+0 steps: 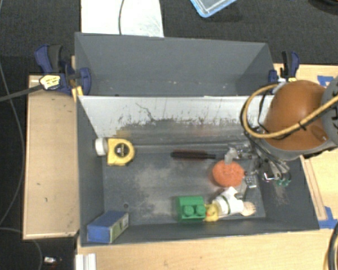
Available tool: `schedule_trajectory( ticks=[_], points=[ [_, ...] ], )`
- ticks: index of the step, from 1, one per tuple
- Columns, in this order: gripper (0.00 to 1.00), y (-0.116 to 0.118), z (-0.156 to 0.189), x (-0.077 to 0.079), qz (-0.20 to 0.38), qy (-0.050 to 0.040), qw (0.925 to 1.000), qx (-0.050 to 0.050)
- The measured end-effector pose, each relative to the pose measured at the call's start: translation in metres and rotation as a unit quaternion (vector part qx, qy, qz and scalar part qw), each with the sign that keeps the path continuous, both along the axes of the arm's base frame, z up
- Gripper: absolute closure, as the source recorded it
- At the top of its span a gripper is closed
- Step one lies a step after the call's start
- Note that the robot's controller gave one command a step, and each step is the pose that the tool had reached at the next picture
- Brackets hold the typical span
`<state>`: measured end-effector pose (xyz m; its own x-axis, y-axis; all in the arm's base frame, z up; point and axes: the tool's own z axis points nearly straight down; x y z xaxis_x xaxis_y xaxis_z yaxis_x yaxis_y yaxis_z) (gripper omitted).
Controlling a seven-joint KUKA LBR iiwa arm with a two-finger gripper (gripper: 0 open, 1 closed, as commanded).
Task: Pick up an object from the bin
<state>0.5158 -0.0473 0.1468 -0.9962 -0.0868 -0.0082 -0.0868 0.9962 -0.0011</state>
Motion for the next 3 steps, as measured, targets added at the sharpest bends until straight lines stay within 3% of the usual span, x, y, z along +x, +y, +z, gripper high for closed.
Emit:
schedule_trajectory(
  ticks=[1,2,3],
  points=[
    [0.0,-0.018,-0.017,0.014,-0.011,-0.0004,0.9999,0.001],
    [0.0,-0.017,-0.046,0.026,-0.162,-0.0011,0.9868,0.002],
    [0.0,-0.021,-0.063,0.005,-0.216,-0.0039,0.9765,0.003]
  ],
)
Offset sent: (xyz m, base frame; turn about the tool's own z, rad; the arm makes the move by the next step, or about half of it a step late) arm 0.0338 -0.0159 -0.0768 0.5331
